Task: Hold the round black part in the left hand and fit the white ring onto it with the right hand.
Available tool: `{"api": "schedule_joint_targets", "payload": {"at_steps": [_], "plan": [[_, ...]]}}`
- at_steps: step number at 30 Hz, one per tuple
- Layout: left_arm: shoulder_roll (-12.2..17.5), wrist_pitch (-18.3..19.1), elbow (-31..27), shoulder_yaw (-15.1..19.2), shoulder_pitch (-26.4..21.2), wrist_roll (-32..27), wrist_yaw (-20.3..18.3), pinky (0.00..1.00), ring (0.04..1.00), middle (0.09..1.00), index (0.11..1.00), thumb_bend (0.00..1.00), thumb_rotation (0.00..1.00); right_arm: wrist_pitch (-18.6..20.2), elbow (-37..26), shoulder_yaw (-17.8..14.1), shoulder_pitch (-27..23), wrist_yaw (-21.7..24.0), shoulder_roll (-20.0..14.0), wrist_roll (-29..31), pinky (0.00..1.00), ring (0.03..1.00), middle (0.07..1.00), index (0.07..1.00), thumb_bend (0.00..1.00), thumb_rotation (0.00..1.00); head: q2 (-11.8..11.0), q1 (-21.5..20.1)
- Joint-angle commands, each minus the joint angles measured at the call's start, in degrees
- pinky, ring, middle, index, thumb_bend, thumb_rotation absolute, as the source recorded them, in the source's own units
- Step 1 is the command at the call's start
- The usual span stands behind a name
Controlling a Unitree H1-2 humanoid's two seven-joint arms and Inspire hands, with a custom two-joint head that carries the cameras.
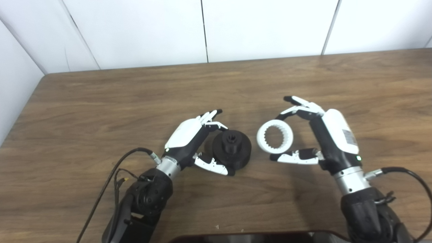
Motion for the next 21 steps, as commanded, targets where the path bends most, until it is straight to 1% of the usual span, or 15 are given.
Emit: {"api": "schedule_joint_targets", "payload": {"at_steps": [1, 3, 7, 11, 17, 21], "plan": [[0.01, 0.18, -2.31, 0.31, -1.78, -0.23, 0.29, 1.0, 1.0, 1.0, 0.606, 0.95, 0.35, -1.86, -2.14, 0.65, -2.31, 0.37, 0.92, -0.7, 0.89, 0.855, 0.857, 0.494, 0.52, 0.15, 0.08, 0.07], [-0.03, -0.1, -2.16, 0.34, -1.76, -0.31, 0.29, 1.0, 1.0, 1.0, 0.607, 0.95, 0.35, -2.18, -1.65, 1.25, -2.75, 0.52, 1.46, -0.75, 0.89, 0.854, 0.856, 0.494, 0.52, 0.15, 0.08, 0.07], [-0.17, -0.44, -1.86, 0.09, -1.63, 0.1, 0.47, 1.0, 1.0, 1.0, 0.609, 0.94, 0.35, -1.79, -1.16, 2.77, -3.84, 1.5, 2.53, -1.71, 0.85, 0.849, 0.856, 0.495, 0.52, 0.16, 0.34, -0.08], [-0.47, 0.07, -1.8, -0.28, -1.38, 0.58, 0.35, 1.0, 1.0, 1.0, 0.61, 0.94, 0.33, -0.95, -0.58, 4.08, -4.88, 2.72, 3.77, -2.51, 0.88, 0.856, 0.864, 0.495, 0.52, 0.16, 0.51, -0.22], [-0.72, -0.38, -0.46, -1.26, -1.13, 1.55, 0.8, 1.0, 1.0, 1.0, 0.61, 0.95, 0.3, -1.05, 0.33, 4.92, -6.22, 3.69, 5.12, -3.1, 0.88, 0.856, 0.869, 0.496, 0.52, 0.16, 0.56, -0.49], [-0.77, -1.81, 0.92, -1.96, -0.99, 2.32, 2.12, 1.0, 1.0, 1.0, 0.603, 0.95, 0.32, -0.97, 0.84, 5.35, -7.0, 4.4, 5.65, -3.51, 0.9, 0.858, 0.871, 0.496, 0.52, 0.16, 0.69, -0.25]]}}
